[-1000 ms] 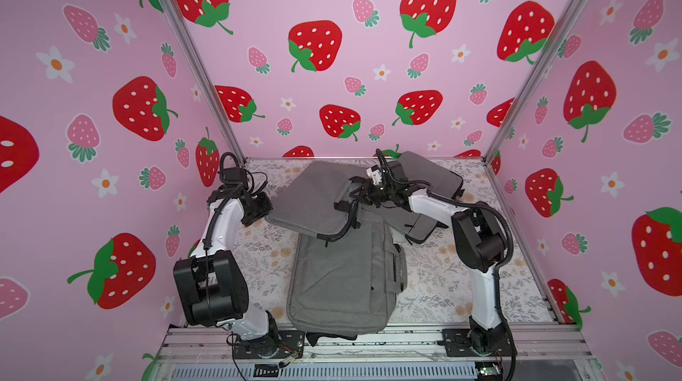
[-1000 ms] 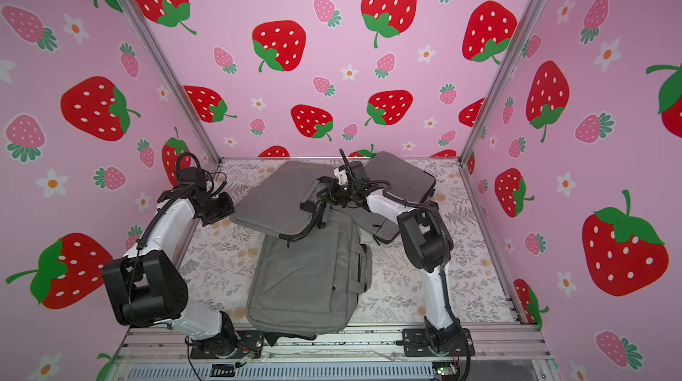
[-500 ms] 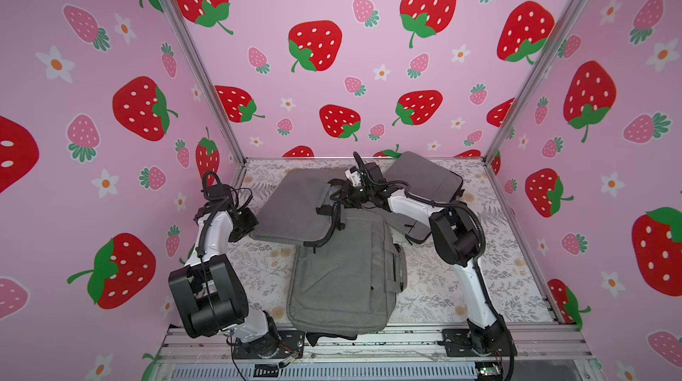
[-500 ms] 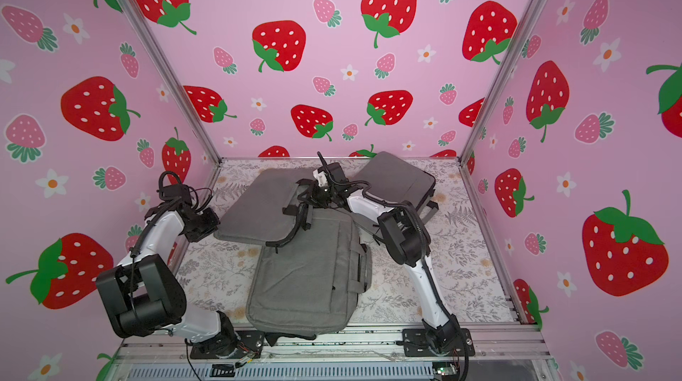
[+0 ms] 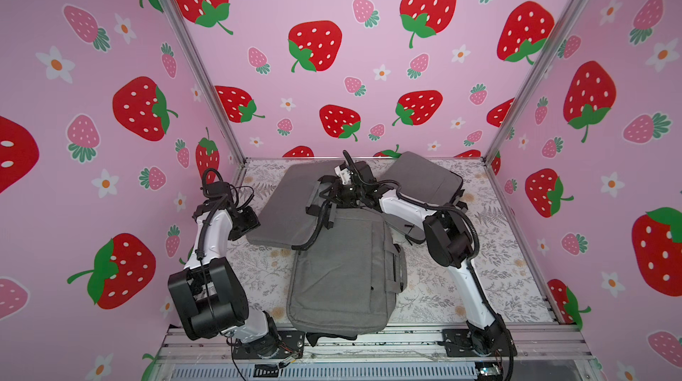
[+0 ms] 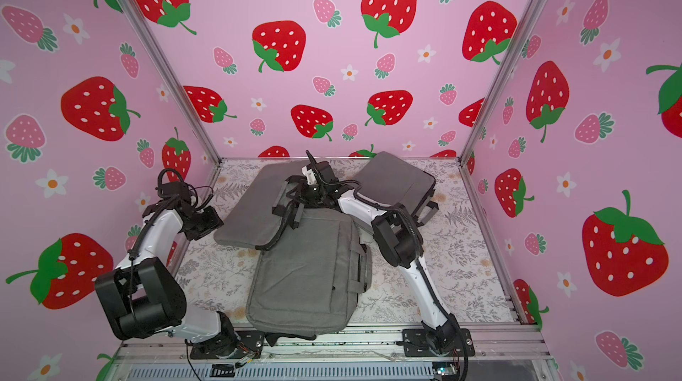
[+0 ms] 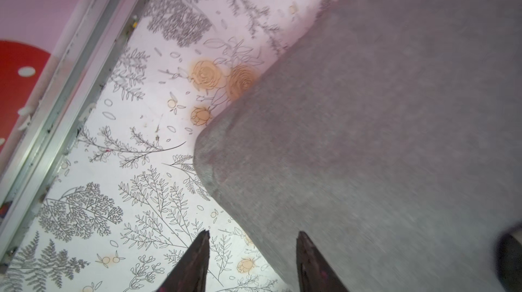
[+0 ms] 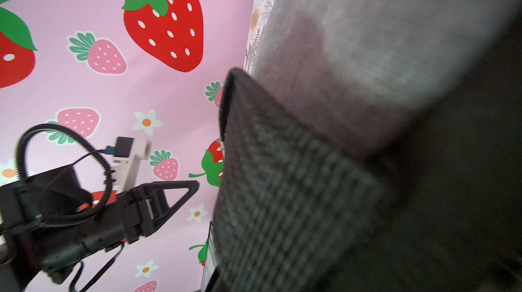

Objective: Open the zippered laptop bag and take out the laptop
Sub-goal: Adjust the zippered laptop bag at the center of the board.

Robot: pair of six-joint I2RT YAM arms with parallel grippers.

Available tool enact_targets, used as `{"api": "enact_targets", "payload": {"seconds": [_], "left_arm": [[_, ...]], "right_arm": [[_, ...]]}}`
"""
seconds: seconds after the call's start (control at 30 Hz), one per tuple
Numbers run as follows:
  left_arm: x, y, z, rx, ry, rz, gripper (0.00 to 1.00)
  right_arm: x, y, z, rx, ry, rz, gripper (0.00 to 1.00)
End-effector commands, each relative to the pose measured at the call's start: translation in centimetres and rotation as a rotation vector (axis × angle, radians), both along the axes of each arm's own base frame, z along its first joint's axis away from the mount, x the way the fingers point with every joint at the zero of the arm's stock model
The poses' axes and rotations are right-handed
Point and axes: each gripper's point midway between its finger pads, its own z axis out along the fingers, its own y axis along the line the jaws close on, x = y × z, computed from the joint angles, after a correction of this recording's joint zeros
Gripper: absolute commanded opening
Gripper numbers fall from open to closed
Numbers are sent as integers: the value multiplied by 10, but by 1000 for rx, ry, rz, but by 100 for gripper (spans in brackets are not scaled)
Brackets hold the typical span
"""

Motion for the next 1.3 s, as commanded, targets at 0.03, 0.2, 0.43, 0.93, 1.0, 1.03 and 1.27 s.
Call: {"api": "enact_targets", "payload": {"seconds": [0.03, 0.2, 0.43, 0.93, 1.0, 1.03, 1.27], "left_arm": [[15, -46, 52, -15, -151, -189, 56], [21, -116, 73, 37, -217, -448, 62], [15, -195, 68, 61, -228, -716, 65], [36, -200, 20, 348, -9, -766, 57], [38, -197, 16, 364, 10, -762, 54], [38, -198, 15, 360, 13, -766, 52], [42, -210, 8, 326, 22, -795, 41]], "right_arm": [[7, 11, 28, 62, -81, 12, 0], [5, 11, 27, 56, -76, 29, 1], [2, 14, 35, 68, -68, 52, 4], [-5, 16, 46, 87, -54, 74, 6], [-5, 16, 47, 89, -55, 76, 6], [-5, 16, 48, 89, -53, 76, 6], [-6, 16, 53, 97, -55, 80, 6]]}}
